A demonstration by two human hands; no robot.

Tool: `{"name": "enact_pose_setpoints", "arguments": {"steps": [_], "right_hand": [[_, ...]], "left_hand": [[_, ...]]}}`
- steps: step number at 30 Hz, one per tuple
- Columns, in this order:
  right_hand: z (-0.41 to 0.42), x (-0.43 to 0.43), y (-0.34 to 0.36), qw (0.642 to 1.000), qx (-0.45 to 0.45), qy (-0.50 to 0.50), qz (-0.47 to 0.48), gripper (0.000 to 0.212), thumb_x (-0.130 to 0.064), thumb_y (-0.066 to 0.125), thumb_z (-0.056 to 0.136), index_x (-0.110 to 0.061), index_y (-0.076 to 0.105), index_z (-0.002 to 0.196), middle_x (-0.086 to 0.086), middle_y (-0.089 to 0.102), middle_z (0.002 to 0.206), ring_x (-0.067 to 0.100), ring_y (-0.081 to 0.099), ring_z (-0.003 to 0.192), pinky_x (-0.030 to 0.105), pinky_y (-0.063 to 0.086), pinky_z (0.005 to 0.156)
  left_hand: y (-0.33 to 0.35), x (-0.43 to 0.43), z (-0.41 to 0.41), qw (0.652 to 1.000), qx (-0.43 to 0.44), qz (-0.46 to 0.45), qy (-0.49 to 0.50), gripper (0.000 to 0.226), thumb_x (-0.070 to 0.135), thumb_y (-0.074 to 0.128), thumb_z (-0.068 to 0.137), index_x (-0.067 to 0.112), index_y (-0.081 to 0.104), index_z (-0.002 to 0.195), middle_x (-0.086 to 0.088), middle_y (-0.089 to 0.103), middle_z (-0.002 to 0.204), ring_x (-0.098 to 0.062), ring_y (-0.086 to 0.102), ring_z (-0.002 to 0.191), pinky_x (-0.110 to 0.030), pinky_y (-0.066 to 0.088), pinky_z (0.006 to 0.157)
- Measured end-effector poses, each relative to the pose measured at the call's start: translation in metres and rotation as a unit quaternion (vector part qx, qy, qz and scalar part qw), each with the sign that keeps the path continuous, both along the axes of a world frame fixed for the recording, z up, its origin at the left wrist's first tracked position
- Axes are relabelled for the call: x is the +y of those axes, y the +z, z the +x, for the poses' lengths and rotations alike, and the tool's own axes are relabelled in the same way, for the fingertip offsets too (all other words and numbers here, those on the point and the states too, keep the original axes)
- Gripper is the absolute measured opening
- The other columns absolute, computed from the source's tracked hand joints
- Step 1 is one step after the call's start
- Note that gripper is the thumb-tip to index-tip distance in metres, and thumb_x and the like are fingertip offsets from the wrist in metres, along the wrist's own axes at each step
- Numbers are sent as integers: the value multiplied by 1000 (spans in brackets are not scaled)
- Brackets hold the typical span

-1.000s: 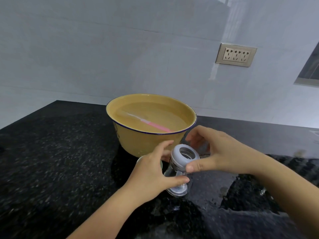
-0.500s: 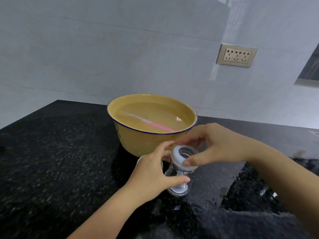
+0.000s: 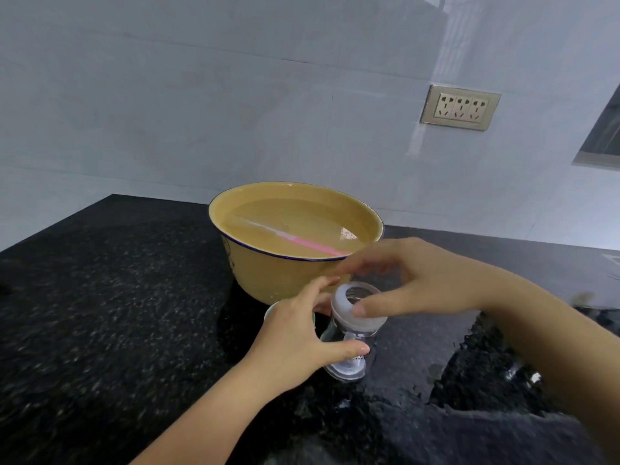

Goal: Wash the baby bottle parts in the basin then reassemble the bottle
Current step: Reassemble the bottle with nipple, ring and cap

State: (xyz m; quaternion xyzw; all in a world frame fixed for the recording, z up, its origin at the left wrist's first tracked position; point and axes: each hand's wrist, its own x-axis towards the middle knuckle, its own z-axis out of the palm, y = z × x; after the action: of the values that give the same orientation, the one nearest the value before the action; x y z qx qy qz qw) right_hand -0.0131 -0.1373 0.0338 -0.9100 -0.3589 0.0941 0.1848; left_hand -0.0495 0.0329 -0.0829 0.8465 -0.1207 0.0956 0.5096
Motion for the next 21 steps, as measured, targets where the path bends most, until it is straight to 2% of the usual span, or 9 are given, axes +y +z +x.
{"name": "enact_pose_setpoints", "arguments": {"steps": [2,5,7,9,12,14,16,18,21], "right_hand": [[-1,1,-1,1000,25,10,11,35,-32,73,78,-34,66,112,-18,68,104,-2,61,97,27,49,90],[-1,5,-6,994,-94,-19,-59,40,-64,60,74,-36,62,103,-16,66,94,2,61,87,32,51,81],[0,5,-5,988,-136,-34,-73,44,-73,51,70,-36,53,93,-17,62,90,4,59,86,31,50,79],[1,3,-3,996,-83,-21,-36,39,-64,61,73,-32,51,93,-16,61,93,4,58,90,31,49,82],[2,1,-1,999,26,17,-6,36,-34,76,75,-31,55,103,-15,63,100,1,58,97,30,49,88],[1,2,-4,1000,-18,-1,-21,36,-47,74,72,-33,54,98,-14,64,92,2,59,88,31,50,81],[-2,4,-5,989,-117,-32,-89,45,-71,59,69,-34,46,91,-15,61,83,1,56,77,25,46,70],[-2,4,-6,978,-174,-40,-108,53,-81,46,64,-34,41,87,-16,56,80,1,52,73,23,42,65],[0,1,-7,996,-84,-15,-14,44,-67,65,67,-33,47,90,-16,58,89,3,55,84,25,46,75]], "left_hand": [[0,0,0,1000,-3,1,2,79,42,87,56,44,46,123,27,65,110,15,53,108,-20,42,98],[-1,0,0,1000,-5,3,3,83,43,86,55,40,46,127,26,65,110,13,54,108,-21,42,97],[0,0,1,1000,-3,9,4,85,44,86,55,39,45,129,25,65,111,13,53,108,-19,41,97],[0,0,1,1000,-3,9,2,85,44,86,56,38,45,130,25,65,111,13,53,109,-18,41,97],[0,0,1,1000,-3,5,0,84,43,87,56,39,46,129,27,65,108,15,53,107,-13,40,95],[0,0,1,1000,-2,6,3,85,44,86,56,39,45,129,27,65,109,14,53,108,-13,40,95],[0,0,1,1000,0,10,6,86,45,86,56,39,44,130,27,63,110,13,52,109,-14,40,95],[1,0,0,1000,3,13,7,85,44,86,56,38,44,130,29,61,110,14,51,109,-13,40,95],[1,0,0,1000,3,7,6,84,43,87,56,37,46,129,27,63,110,13,53,108,-18,42,96]]}}
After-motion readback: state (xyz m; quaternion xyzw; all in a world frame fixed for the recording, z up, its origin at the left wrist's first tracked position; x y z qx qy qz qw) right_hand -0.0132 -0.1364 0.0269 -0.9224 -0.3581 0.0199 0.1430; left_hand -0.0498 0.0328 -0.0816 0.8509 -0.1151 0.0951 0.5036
